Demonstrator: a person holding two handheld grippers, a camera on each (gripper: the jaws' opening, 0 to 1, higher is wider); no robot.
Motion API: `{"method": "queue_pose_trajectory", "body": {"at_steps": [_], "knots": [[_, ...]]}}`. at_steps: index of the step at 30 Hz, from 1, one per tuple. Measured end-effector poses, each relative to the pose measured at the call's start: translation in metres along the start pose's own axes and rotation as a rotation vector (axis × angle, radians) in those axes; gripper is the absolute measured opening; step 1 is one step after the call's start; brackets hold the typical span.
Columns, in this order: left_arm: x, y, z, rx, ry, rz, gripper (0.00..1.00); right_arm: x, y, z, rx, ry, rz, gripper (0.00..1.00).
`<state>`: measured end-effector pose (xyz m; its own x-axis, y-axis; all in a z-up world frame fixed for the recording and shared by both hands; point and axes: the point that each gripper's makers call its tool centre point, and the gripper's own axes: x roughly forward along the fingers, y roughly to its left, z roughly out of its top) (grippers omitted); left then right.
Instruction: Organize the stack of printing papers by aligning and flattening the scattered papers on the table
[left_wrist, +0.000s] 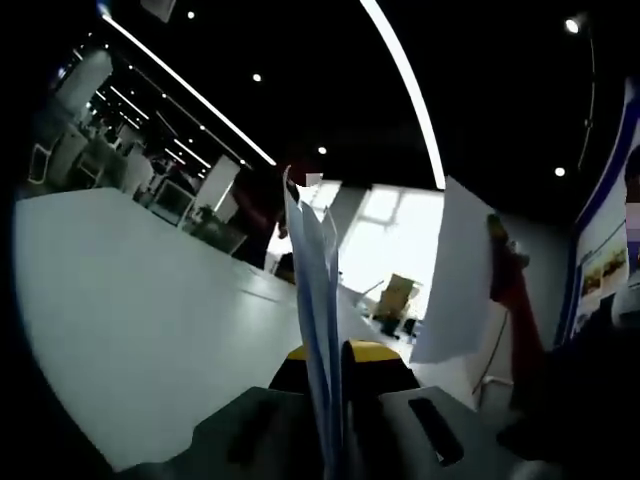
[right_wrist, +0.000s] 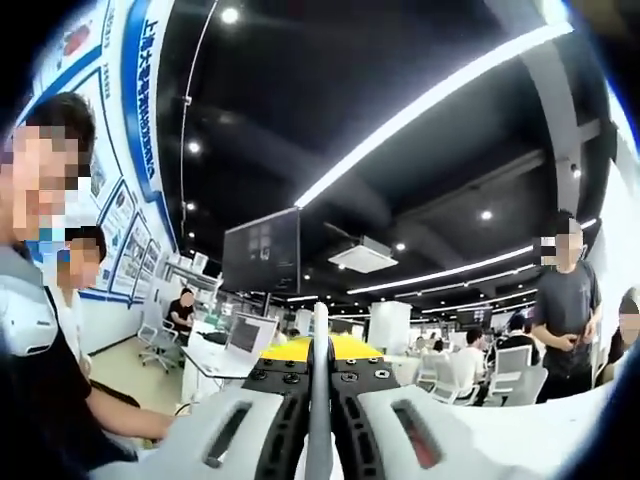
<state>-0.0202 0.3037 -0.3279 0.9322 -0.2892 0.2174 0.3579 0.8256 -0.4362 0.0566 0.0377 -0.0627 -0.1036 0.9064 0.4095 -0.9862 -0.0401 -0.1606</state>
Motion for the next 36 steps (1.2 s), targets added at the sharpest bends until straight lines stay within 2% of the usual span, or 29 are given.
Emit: {"method": "queue_pose_trajectory", "body": {"at_steps": [7, 27, 36], "knots": [[-0.001, 0.001, 0.001, 0.001, -0.001, 0.0, 0.06, 0.002, 0.014, 0.004, 0.004, -0.017, 0.025, 0.01], [-0.002, 0.005, 0.003, 0.013, -0.003, -0.001, 0.06, 0.003, 0.035, -0.006, 0.087, -0.033, 0.069, 0.01], [-0.002, 0.007, 0.004, 0.012, -0.001, -0.001, 0.06, 0.006, 0.06, 0.001, 0.092, -0.049, 0.12, 0.01]]}}
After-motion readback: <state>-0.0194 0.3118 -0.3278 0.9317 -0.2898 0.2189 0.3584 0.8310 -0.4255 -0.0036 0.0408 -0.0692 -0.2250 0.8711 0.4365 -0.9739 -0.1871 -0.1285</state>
